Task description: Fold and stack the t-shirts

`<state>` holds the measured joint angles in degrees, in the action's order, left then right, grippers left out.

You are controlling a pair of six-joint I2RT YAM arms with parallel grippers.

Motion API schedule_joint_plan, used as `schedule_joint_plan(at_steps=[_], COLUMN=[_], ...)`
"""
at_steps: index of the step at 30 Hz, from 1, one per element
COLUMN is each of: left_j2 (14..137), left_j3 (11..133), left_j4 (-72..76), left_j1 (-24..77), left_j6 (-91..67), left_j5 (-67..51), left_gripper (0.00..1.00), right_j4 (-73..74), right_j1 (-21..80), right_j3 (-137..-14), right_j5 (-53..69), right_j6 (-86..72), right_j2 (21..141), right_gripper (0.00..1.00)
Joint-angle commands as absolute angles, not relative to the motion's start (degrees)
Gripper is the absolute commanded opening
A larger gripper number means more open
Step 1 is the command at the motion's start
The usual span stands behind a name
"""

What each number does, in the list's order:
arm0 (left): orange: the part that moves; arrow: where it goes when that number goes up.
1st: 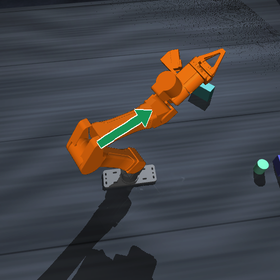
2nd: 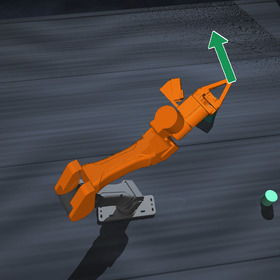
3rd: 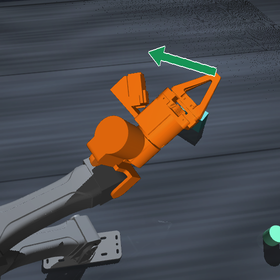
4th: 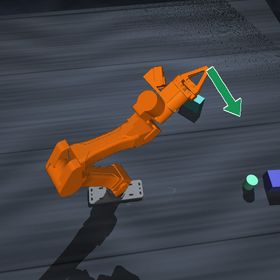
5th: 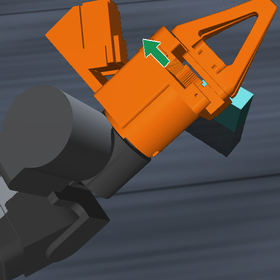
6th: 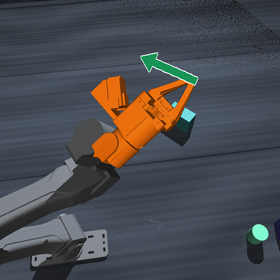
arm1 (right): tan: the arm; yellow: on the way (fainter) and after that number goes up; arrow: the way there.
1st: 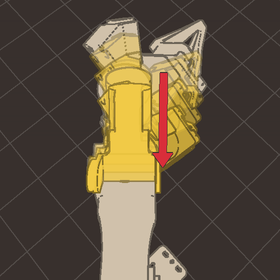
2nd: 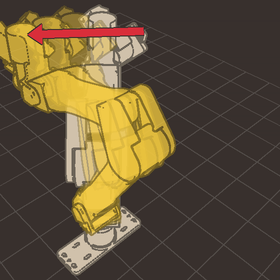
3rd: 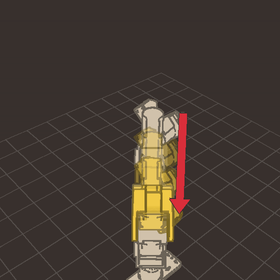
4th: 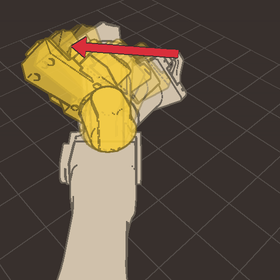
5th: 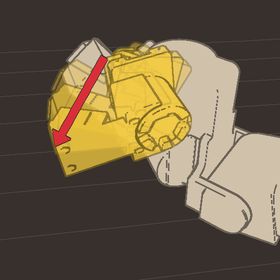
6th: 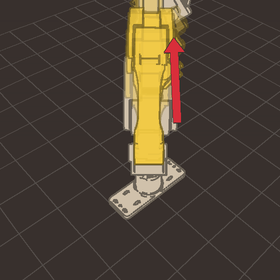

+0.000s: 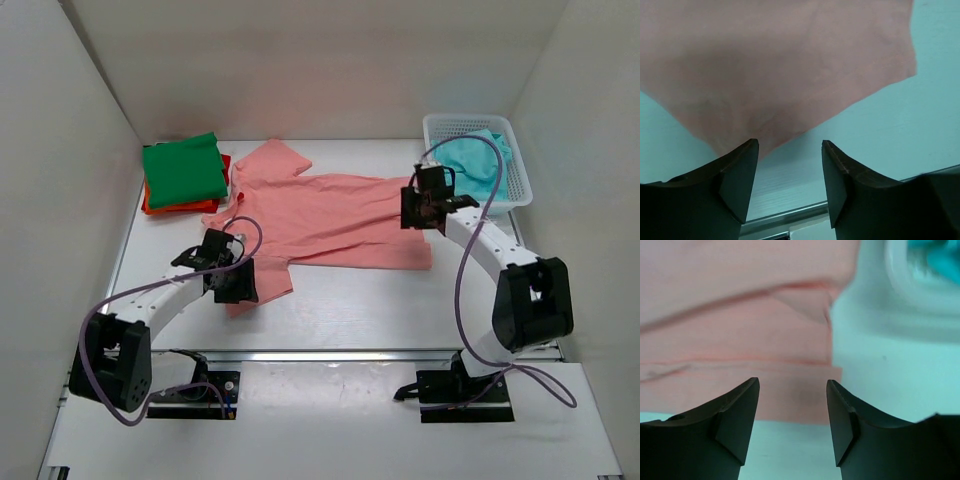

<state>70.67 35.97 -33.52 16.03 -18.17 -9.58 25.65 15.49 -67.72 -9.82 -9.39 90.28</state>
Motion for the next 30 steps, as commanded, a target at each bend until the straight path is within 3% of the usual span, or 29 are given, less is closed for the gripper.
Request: schedule_joint_plan(at_steps=[1,2,4,8,11,13,14,16,17,20,21,23,26,30], left_j2=[71.71,72.15,74.26,78.13,79.80,80.33,80.16,80.94,81.03,78.84,78.49,76.91,75.85,72.78], left_j3=[38.23,38.41,38.67,39.46,39.03,38.24,38.15,37.71,37.88,37.53,37.44,37.88,39.46,42.18], left_j4=[-36.82,-37.17,-37.53,-38.06,-37.18,-35.86,-35.77,-34.90,-34.98,-34.37,-34.54,-34.98,-36.91,-40.94], left_j1=[15.39,16.08,17.48,19.16,18.98,18.89,18.55,18.89,18.90,18.90,18.72,18.02,17.49,17.23], left_j6=[-16.00,-15.91,-16.00,-16.35,-16.35,-16.43,-16.61,-16.35,-16.17,-16.08,-16.00,-15.65,-15.21,-13.98], left_j5=[-6.06,-5.89,-5.63,-4.57,-5.10,-5.01,-4.92,-5.01,-5.10,-5.62,-5.71,-6.24,-6.33,-6.51], left_gripper=[0.65,0.72,0.74,0.72,0.63,0.43,0.39,0.04,0.00,0.00,0.00,0.00,0.00,0.00], right_j4=[21.72,21.45,20.48,18.46,14.86,12.76,12.14,10.91,10.81,9.32,9.06,9.05,9.57,10.98], right_j1=[12.75,13.09,11.96,9.33,7.39,5.55,4.93,3.53,3.25,2.72,2.20,1.76,2.02,2.46], right_j3=[-60.05,-58.81,-57.84,-55.46,-53.10,-53.00,-52.91,-53.09,-53.52,-54.05,-53.53,-53.43,-53.09,-50.81], right_j5=[-8.18,-8.26,-8.87,-9.32,-7.30,-5.55,-4.06,-2.21,-1.33,2.99,3.86,6.67,5.46,4.04], right_j6=[-11.51,-11.86,-12.48,-13.18,-13.10,-13.45,-13.62,-14.15,-14.15,-14.77,-15.20,-15.56,-15.56,-15.82], right_j2=[87.46,87.19,88.32,89.83,90.87,92.01,92.28,93.43,94.47,96.59,96.59,97.11,95.81,90.54], right_gripper=[0.54,0.54,0.54,0.55,0.56,0.55,0.55,0.55,0.54,0.51,0.49,0.33,0.00,0.00])
